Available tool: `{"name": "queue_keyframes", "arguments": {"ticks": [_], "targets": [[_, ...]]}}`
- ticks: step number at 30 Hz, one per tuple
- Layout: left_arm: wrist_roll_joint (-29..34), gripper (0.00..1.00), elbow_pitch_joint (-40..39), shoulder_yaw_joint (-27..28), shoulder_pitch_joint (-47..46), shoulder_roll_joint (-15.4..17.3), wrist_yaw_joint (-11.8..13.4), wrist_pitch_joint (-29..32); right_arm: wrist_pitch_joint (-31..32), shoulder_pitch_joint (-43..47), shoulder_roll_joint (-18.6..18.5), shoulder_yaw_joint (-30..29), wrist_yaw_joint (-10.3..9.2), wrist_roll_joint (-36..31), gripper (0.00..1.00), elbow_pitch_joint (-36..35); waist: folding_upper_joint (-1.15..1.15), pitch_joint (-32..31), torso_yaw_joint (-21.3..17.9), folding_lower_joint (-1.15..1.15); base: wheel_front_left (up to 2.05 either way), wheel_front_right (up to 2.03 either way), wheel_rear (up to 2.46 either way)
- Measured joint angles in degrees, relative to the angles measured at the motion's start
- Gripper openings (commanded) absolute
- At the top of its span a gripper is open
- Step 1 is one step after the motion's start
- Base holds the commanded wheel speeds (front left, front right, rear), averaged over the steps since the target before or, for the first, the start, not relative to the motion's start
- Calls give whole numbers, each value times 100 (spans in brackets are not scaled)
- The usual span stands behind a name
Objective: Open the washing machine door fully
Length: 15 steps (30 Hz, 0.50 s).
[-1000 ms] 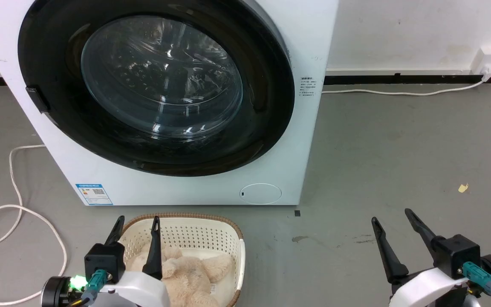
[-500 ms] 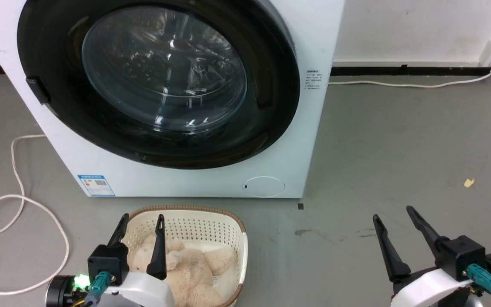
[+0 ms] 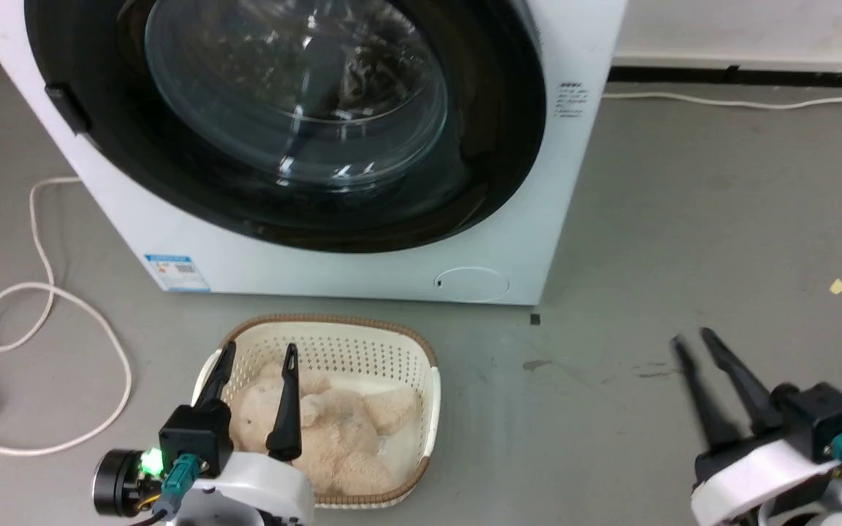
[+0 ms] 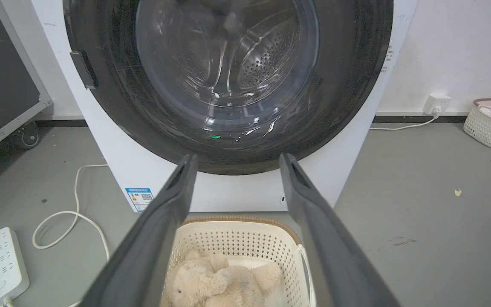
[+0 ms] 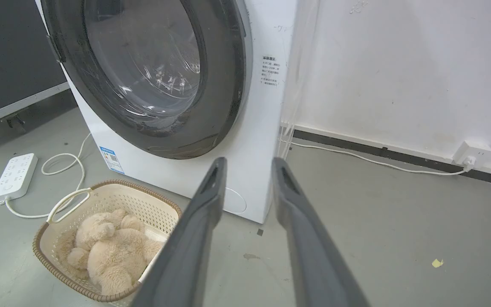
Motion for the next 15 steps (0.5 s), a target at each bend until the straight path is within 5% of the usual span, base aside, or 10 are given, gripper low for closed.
{"name": "queue_keyframes", "arguments": {"ticks": [15], "targets": [[-152,100,-93,-268,-258,0,157,-172,278,-959,-661,51,0,1035,0,-196,0,478,363,0,0,0,0]]}}
